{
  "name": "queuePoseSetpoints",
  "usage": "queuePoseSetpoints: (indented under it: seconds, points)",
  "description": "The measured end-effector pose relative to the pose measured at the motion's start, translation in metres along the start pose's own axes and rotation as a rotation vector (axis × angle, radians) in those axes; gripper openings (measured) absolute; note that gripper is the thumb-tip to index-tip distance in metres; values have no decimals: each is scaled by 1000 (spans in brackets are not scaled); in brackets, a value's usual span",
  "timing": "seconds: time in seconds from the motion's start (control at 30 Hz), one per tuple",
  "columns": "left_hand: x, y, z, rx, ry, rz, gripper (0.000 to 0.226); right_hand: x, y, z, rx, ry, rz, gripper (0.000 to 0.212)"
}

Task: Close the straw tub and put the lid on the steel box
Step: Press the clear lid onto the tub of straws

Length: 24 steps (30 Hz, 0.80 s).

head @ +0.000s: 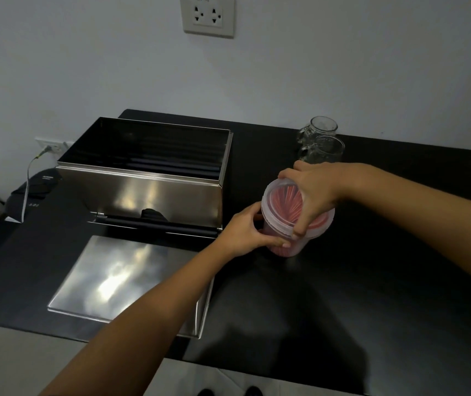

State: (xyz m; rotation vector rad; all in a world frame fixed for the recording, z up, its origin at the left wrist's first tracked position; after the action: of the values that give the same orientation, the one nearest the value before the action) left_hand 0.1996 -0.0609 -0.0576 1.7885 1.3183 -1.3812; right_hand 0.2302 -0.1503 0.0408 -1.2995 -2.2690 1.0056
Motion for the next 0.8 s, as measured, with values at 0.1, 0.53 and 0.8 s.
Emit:
queuePoseSetpoints:
  seconds: [0.1,0.53,0.8]
  points:
    - [-1,0,0,-1,10,-6,85,0,-2,-1,-14,2,55,109]
    - [-2,0,0,12,9,-9,84,1,-5,5,10,48,93,110]
    - [-6,-1,1,-8,9,14,84,3,-2,6,46,56,19,112]
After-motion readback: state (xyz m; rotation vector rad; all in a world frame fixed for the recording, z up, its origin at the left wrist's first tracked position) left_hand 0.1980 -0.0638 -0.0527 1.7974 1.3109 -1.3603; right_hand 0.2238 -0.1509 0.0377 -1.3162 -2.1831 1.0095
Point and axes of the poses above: each hand's wrist, its own y-axis towards the middle knuckle, its own z-axis out of the palm, x = y × z, the point moved 8 cm from there along y, towards the middle knuckle, and after that the axes turned 11 degrees about x, right-handed, at the moved point
